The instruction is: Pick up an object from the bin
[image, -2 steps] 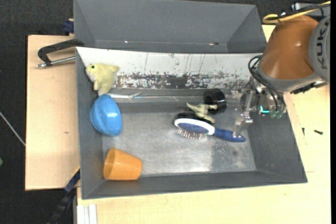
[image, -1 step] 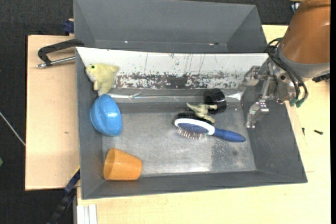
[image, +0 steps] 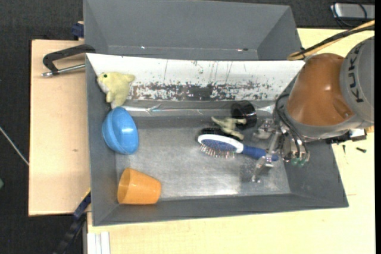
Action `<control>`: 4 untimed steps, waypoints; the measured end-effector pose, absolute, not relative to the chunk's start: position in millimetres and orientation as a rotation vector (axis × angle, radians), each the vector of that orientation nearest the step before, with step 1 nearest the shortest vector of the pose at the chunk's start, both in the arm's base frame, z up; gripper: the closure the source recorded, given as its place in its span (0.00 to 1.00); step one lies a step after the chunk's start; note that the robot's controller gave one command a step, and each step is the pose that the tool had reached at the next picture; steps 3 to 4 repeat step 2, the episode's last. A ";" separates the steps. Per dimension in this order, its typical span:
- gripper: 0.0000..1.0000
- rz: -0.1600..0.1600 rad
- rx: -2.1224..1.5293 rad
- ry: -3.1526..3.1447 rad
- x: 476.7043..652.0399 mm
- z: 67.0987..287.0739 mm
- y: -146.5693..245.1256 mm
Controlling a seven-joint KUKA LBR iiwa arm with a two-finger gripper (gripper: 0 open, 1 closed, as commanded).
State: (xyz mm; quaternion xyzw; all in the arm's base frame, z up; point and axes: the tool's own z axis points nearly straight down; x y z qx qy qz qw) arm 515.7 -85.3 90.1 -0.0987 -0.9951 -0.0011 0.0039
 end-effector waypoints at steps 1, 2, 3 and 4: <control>1.00 -0.001 -0.308 -3.127 518.4 94.4 -85.9; 1.00 0.000 -0.336 -3.135 514.3 224.9 -85.5; 1.00 0.000 -0.336 -3.135 514.3 224.9 -85.5; 1.00 0.000 -0.336 -3.135 514.3 224.9 -85.5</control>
Offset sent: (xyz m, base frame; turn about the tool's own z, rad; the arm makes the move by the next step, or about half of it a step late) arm 0.0000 0.0000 0.0000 0.0000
